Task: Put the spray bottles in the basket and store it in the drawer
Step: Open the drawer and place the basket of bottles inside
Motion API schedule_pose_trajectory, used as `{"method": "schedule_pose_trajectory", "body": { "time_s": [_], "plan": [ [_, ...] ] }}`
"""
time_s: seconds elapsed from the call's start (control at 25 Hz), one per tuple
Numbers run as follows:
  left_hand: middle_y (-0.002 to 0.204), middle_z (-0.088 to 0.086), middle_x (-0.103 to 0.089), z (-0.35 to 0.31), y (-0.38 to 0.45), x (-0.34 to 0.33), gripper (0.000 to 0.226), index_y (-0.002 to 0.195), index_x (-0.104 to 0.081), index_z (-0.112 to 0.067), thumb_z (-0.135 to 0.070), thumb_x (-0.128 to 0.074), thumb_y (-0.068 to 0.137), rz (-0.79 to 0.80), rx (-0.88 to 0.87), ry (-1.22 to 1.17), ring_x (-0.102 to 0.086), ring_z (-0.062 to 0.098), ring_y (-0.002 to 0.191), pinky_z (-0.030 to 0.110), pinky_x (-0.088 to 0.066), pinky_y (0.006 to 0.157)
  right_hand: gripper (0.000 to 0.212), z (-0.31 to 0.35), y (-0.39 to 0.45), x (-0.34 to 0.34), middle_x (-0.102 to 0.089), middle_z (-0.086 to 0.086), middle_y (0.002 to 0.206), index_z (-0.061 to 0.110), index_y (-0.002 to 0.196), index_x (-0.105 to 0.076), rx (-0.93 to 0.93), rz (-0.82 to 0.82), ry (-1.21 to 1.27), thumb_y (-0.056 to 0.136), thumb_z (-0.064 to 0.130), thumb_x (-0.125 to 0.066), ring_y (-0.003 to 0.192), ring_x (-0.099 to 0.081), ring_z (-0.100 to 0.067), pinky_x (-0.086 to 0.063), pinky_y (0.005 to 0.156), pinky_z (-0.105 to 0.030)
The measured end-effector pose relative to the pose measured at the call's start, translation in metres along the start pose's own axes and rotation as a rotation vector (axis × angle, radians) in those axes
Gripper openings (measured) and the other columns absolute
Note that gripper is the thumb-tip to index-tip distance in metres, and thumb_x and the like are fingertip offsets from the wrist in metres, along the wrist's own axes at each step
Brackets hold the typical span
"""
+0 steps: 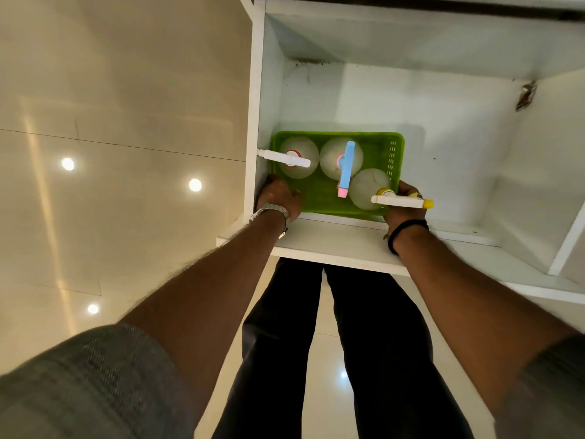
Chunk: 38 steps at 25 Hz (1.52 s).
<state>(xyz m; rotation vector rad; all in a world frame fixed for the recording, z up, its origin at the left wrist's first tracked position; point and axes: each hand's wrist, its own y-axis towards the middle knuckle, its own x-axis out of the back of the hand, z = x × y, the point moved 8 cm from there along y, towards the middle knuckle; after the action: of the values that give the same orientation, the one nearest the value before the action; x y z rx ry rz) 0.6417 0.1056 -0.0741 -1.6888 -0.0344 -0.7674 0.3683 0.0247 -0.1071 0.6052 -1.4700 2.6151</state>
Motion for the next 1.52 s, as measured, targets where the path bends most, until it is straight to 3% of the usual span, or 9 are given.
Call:
{"method": "schedule_pose_trajectory", "body": {
  "time_s": [0.08,0.24,0.48,0.8,1.04,1.28,1.4,1.44,1.52],
  "plan": [
    [0.138,0.019,-0.059,0.002,-0.005,0.003,0.054,0.142,-0.041,-0.002,-0.032,-0.054,0.099,-0.029,0.025,0.000,-0.056,0.040,0.129,0.046,-0.049,0.106,0.040,-0.007,-0.001,-0.001,-0.064,-0.022,0.128,0.004,0.129,-0.061,-0.059,0.038,0.025,0.090,0.004,-0.065,0.115,-0.062,-0.041,-0.055,0.095,-0.048],
    [0.131,0.018,-0.064,0.003,-0.015,0.006,0.041,0.131,-0.052,-0.005,-0.030,-0.055,0.098,-0.092,0.040,-0.057,-0.061,0.041,0.122,0.045,-0.051,0.099,0.028,-0.012,-0.004,0.001,-0.066,-0.014,0.116,0.018,0.116,-0.064,-0.104,0.046,0.085,0.090,0.006,-0.065,0.109,-0.063,-0.038,-0.051,0.099,-0.056],
    [0.135,0.019,-0.061,0.006,-0.020,-0.003,0.064,0.144,-0.041,-0.003,-0.041,-0.056,0.095,-0.066,0.027,-0.016,-0.059,0.040,0.125,0.042,-0.049,0.099,0.039,-0.008,0.002,0.003,-0.065,-0.017,0.127,0.006,0.129,-0.062,-0.015,0.037,-0.094,0.091,0.015,-0.068,0.109,-0.062,-0.030,-0.048,0.078,-0.022],
    [0.151,0.010,-0.047,0.014,0.002,-0.031,0.072,0.146,-0.042,-0.014,-0.049,-0.066,0.087,0.132,0.094,-0.318,-0.046,0.035,0.138,0.044,-0.039,0.115,0.039,-0.012,0.007,0.024,-0.060,-0.020,0.134,0.001,0.134,-0.056,0.048,0.177,-0.525,0.095,-0.002,-0.053,0.122,-0.056,-0.034,-0.043,0.088,-0.019],
    [0.137,0.014,-0.061,0.001,-0.070,-0.007,0.053,0.136,-0.054,-0.015,-0.050,-0.046,0.097,0.065,-0.231,0.173,-0.056,0.037,0.126,0.040,-0.046,0.102,0.042,0.015,-0.043,0.078,-0.059,-0.016,0.138,0.014,0.134,-0.059,-0.006,0.054,-0.774,0.093,0.014,-0.049,0.124,-0.055,-0.034,-0.041,0.104,-0.033],
    [0.154,0.009,-0.046,-0.023,-0.177,-0.016,0.058,0.150,-0.040,-0.014,-0.046,-0.039,0.102,0.000,-0.637,0.665,-0.042,0.027,0.142,0.045,-0.026,0.121,0.056,0.028,-0.137,0.071,-0.062,-0.010,0.136,0.020,0.136,-0.057,0.469,0.333,-1.275,0.097,0.056,-0.038,0.124,-0.056,-0.032,-0.045,0.103,-0.042],
    [0.109,0.005,-0.076,-0.046,-0.188,-0.010,0.058,0.117,-0.074,-0.019,-0.035,-0.087,0.063,-0.056,-0.869,0.845,-0.073,0.023,0.095,0.031,-0.060,0.081,0.054,0.009,-0.141,0.063,-0.044,-0.012,0.154,0.020,0.151,-0.037,0.573,0.485,-1.468,0.101,0.039,-0.040,0.138,-0.045,-0.028,-0.035,0.114,-0.038],
    [0.084,-0.003,-0.076,-0.050,-0.187,-0.008,0.052,0.096,-0.080,-0.023,-0.031,-0.093,0.046,-0.039,-0.904,0.895,-0.072,0.016,0.069,0.025,-0.059,0.059,0.053,0.008,-0.140,0.063,-0.044,-0.009,0.154,0.023,0.151,-0.038,0.610,0.501,-1.481,0.100,0.034,-0.044,0.138,-0.046,-0.024,-0.036,0.115,-0.036],
    [0.064,-0.008,-0.067,-0.054,-0.180,-0.008,0.040,0.080,-0.078,-0.027,-0.030,-0.089,0.042,-0.052,-0.985,0.981,-0.064,0.011,0.052,0.021,-0.053,0.047,0.057,0.016,-0.138,0.063,-0.064,0.001,0.136,0.028,0.132,-0.062,0.741,0.476,-1.491,0.078,0.038,-0.075,0.123,-0.062,-0.015,-0.049,0.104,-0.032]
  ]
}}
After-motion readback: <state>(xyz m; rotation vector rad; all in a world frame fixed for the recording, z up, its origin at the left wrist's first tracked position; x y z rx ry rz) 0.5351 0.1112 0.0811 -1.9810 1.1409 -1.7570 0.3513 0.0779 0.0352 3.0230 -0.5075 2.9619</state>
